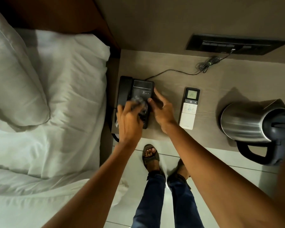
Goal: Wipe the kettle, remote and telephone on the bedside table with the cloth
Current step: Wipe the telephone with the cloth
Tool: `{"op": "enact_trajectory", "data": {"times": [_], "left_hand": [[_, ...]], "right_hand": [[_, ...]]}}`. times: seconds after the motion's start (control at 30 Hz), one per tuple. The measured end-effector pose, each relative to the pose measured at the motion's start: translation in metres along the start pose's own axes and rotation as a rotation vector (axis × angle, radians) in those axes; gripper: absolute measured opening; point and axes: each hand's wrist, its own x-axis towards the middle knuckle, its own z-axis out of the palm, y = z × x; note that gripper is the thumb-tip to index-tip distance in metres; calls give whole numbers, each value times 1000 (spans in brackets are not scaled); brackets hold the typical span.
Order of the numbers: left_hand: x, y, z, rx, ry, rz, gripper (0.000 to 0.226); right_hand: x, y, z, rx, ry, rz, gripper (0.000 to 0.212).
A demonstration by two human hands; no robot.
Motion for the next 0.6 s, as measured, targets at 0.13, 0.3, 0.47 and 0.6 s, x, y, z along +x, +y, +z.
{"op": "enact_trajectory", "data": {"times": [0.13,0.3,0.47,0.6], "left_hand": [[71,14,3,112,61,109,59],[17,-12,15,135,23,151,54],[-22,-19,5,7,-45,54,53],[50,11,0,59,138,148,53]], "right_hand": [[1,1,-1,10,1,29,58],[1,0,-3,-79,-14,-43,60],[2,1,-2,-68,15,-27,59],[5,5,-1,6,7,17,55]]}}
